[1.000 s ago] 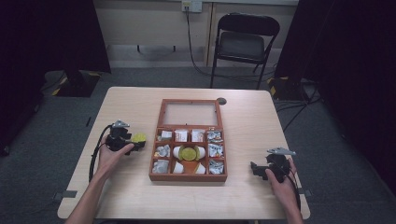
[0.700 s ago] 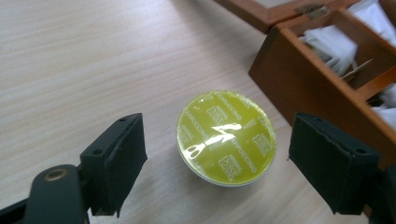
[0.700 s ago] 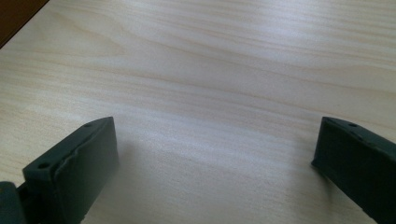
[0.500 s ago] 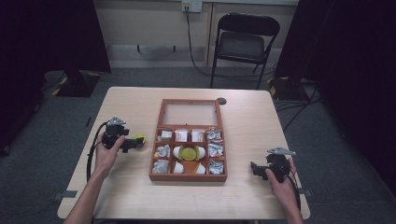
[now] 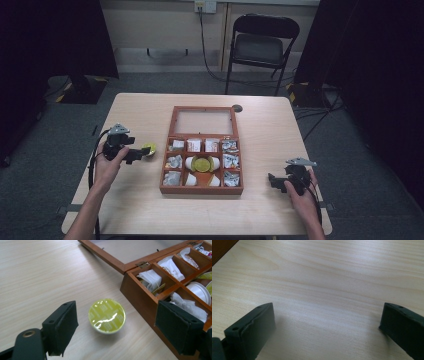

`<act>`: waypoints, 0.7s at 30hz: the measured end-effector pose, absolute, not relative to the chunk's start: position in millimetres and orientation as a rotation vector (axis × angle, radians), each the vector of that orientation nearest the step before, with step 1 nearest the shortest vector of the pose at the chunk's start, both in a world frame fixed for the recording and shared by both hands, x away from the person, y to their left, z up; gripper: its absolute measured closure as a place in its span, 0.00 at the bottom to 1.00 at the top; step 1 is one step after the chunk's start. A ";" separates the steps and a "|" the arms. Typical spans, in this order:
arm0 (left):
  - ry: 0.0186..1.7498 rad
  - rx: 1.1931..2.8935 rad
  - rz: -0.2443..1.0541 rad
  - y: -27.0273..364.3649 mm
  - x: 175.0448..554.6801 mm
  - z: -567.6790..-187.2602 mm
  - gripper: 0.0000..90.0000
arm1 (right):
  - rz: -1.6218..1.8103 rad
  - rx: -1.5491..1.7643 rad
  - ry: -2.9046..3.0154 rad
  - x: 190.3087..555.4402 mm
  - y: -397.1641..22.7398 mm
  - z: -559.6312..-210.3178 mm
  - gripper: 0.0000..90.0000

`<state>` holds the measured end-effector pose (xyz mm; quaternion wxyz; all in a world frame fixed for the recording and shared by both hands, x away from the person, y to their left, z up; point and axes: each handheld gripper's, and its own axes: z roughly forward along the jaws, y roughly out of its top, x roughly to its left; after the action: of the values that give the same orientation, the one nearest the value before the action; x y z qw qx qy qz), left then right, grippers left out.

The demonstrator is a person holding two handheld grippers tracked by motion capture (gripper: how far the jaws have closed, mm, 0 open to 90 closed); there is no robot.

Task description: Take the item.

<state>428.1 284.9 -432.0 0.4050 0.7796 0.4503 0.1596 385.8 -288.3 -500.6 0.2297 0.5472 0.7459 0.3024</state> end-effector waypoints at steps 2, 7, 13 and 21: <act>1.148 1.971 0.413 289.5 423.3 -428.5 0.20 | 0.832 1.505 2.053 385.8 -288.3 -500.6 0.00; 1.155 1.963 0.458 300.9 412.0 -415.3 0.20 | 0.834 1.499 2.055 386.3 -288.5 -500.7 0.00; 1.176 1.973 0.472 318.7 403.0 -416.1 0.20 | 0.835 1.499 2.056 386.3 -288.5 -500.7 0.00; 1.261 1.947 0.492 347.4 394.5 -421.5 0.20 | 0.835 1.495 2.058 386.5 -288.6 -500.7 0.00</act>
<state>394.5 347.4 -421.5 0.3759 0.7608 0.4928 0.1924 386.5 -288.6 -500.7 0.2302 0.5436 0.7480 0.3034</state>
